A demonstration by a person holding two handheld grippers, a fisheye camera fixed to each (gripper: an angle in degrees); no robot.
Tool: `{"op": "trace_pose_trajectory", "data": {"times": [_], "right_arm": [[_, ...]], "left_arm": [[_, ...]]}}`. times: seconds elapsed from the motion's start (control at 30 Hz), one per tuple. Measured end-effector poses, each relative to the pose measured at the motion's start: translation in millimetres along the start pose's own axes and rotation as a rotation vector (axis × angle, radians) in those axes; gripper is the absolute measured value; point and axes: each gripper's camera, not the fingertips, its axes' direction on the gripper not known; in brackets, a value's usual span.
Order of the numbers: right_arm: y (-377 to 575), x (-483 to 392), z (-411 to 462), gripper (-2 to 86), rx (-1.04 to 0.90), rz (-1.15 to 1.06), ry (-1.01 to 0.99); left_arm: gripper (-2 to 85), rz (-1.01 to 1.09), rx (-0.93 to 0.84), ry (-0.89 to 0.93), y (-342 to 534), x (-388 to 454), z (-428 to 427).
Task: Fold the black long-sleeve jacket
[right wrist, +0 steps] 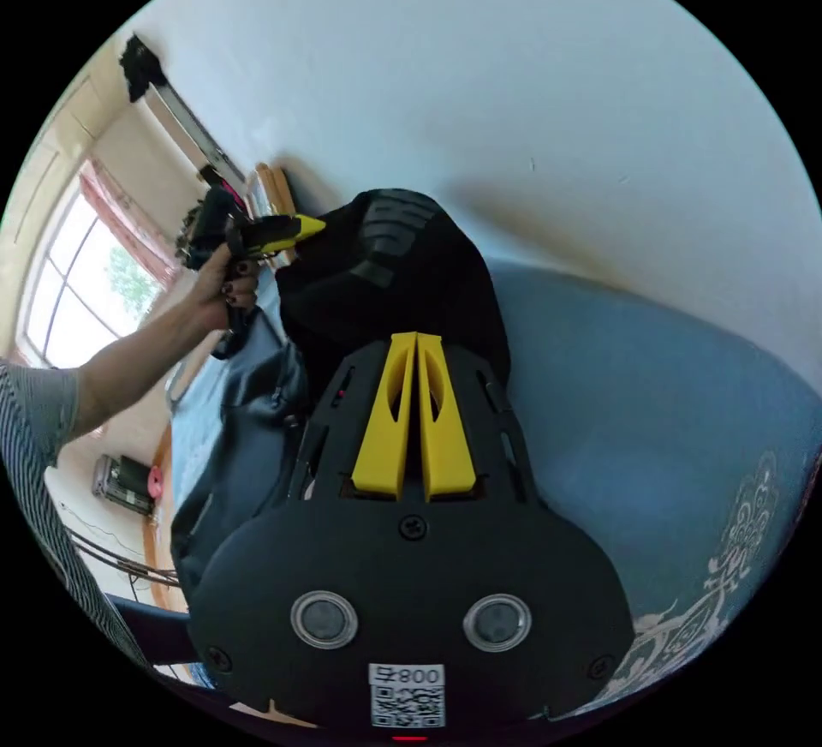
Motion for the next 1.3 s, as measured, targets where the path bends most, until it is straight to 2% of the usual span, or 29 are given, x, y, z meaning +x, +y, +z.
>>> {"op": "trace_pose_trajectory", "data": {"times": [0.13,0.27,0.43,0.6,0.77,0.87,0.93,1.03,1.17,1.3], "right_arm": [[53.4,-3.0,0.0,0.2,-0.024,0.016,-0.132],[102.0,5.6,14.5,0.5,-0.076,0.1,-0.274],[190.2,29.1,4.8,2.7,-0.032,0.289,-0.399],[224.9,46.6,10.0,8.9,0.037,0.405,-0.422],[228.3,42.5,55.9,10.9,-0.044,0.416,-0.447],[242.9,42.2,93.0,7.1,-0.199,0.433,-0.34],[264.7,44.0,116.3,3.2,-0.226,0.476,-0.379],[282.7,38.8,133.5,1.6,-0.211,0.486,-0.424],[298.1,38.9,146.5,0.9,-0.187,0.485,-0.437],[332.6,41.7,154.4,0.6,-0.177,0.512,-0.411]], "left_arm": [[0.9,0.138,-0.013,0.156,44.8,27.4,-4.6],[0.9,0.169,-0.183,0.138,101.7,36.6,11.1],[1.0,0.106,-0.26,0.116,160.7,27.3,21.3],[1.0,0.058,-0.312,0.101,202.6,11.7,35.7],[1.1,0.055,-0.351,0.078,238.3,-2.8,52.3],[1.3,0.011,-0.386,0.026,262.0,-17.9,59.1],[1.5,-0.054,-0.342,-0.032,278.2,-27.6,54.0],[1.7,-0.125,-0.157,-0.047,304.3,-30.1,37.4],[2.1,-0.139,-0.052,-0.036,333.3,-26.0,37.3],[2.5,-0.199,-0.124,-0.146,362.3,-46.3,48.7]]}}
